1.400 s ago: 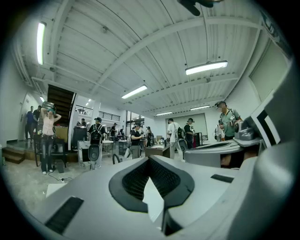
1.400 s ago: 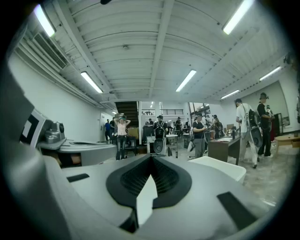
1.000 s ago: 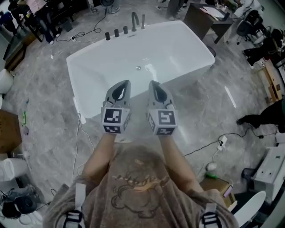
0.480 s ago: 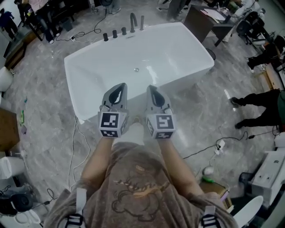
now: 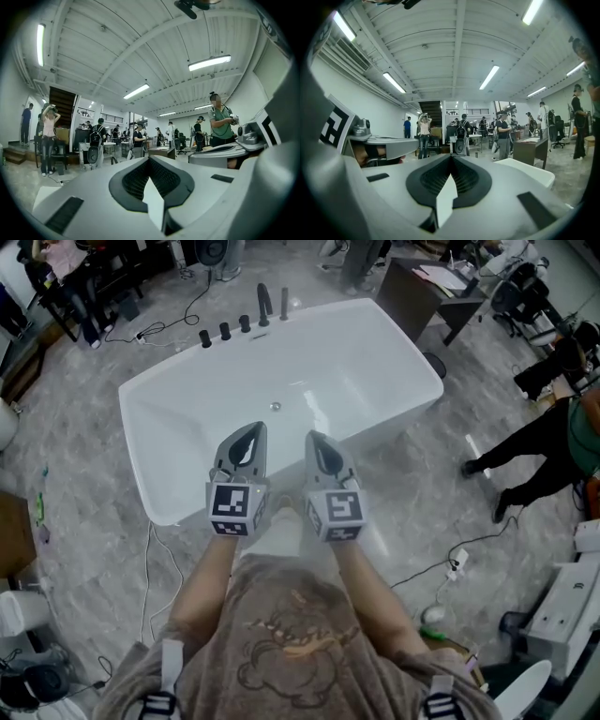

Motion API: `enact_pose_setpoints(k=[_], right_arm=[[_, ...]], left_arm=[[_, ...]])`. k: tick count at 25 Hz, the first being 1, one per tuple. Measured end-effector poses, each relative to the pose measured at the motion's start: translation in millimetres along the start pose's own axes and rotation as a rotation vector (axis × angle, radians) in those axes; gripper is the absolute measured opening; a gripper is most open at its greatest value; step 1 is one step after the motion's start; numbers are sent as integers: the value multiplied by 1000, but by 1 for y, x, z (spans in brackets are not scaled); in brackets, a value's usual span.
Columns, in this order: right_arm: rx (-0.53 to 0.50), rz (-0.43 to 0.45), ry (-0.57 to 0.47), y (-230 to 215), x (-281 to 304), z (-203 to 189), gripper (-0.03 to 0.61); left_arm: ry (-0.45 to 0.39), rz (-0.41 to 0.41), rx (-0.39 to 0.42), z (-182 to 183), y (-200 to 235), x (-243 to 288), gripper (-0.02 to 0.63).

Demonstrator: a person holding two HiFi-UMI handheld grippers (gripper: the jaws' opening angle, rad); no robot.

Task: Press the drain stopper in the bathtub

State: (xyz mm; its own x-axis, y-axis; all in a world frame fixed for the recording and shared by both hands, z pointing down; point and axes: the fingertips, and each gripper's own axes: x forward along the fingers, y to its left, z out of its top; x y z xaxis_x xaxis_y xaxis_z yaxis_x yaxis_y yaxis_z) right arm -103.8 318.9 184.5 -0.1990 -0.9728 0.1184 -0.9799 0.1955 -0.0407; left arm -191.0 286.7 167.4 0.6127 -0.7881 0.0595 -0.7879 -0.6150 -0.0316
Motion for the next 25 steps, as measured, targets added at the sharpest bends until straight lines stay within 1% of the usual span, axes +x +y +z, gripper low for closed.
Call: enact_pose_setpoints(k=[12, 16, 20, 25], right_arm=[[34, -2, 4, -64, 100, 16, 0], [53, 0, 11, -82, 136, 17, 0], [54, 4, -5, -98, 174, 24, 0], [63, -11, -8, -113, 210, 30, 0]], left_arm=[[18, -5, 7, 3, 32, 112, 3], [21, -8, 15, 4, 47, 147, 3], [12, -15, 32, 9, 63, 184, 3], [33, -26, 27, 13, 79, 218, 3]])
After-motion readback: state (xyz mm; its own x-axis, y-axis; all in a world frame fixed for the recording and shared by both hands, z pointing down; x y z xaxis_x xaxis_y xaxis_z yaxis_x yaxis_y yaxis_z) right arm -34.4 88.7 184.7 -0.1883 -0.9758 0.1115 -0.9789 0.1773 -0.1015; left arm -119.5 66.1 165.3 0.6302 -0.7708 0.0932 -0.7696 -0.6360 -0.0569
